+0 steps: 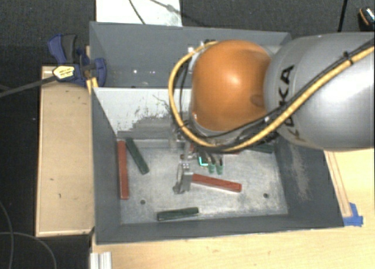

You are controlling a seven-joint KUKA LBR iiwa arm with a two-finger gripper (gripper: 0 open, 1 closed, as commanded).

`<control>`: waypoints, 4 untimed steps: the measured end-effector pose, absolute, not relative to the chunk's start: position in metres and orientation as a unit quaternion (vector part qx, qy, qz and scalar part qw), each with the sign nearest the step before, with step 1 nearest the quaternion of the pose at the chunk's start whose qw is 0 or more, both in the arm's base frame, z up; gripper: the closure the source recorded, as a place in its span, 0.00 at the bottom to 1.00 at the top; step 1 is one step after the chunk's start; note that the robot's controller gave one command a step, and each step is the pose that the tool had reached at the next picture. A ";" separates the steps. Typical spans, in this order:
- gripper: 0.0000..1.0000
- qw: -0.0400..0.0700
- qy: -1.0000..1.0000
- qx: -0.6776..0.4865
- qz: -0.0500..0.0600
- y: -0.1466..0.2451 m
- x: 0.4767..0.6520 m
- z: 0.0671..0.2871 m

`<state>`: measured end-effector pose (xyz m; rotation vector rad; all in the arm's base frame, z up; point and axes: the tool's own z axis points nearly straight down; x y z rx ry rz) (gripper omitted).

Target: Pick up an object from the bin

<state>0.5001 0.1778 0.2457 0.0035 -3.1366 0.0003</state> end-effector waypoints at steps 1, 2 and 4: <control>0.00 0.004 -1.000 0.013 0.001 0.111 0.481 0.111; 0.00 0.001 -1.000 -0.030 0.001 0.048 0.493 0.068; 1.00 0.001 -0.996 -0.091 0.000 0.063 0.489 0.074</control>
Offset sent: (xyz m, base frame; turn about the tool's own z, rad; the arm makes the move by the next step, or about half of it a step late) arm -0.0178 -0.0646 -0.1310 -0.0276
